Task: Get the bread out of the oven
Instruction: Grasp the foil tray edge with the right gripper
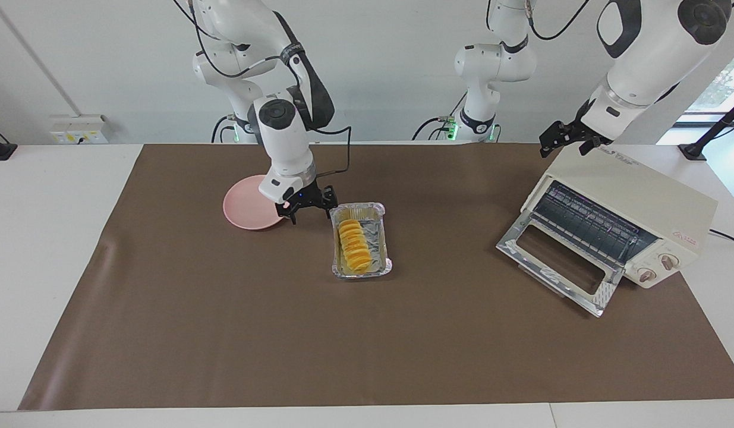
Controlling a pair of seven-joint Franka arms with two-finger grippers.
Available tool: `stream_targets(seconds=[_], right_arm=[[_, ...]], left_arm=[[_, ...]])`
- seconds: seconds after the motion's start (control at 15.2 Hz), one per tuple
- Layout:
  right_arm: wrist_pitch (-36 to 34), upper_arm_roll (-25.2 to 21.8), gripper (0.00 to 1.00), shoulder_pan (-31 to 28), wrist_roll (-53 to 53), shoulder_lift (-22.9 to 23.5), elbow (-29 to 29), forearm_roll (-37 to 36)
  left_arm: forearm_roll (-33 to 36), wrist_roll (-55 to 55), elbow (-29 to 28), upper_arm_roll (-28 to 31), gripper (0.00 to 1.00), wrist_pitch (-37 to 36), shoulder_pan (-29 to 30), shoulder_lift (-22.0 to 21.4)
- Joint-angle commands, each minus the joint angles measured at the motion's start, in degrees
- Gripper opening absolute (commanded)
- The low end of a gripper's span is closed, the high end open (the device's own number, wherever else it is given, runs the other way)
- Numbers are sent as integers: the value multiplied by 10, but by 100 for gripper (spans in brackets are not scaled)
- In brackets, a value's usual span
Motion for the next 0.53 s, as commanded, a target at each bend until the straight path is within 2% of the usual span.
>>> stream_targets(seconds=[0.0, 0.46], right_arm=[[24, -1, 96, 9, 14, 38, 18, 6], [22, -1, 92, 2, 17, 40, 16, 7]], left_arm=[[8, 12, -11, -12, 100, 19, 13, 1], [7, 9, -15, -18, 100, 18, 13, -4]])
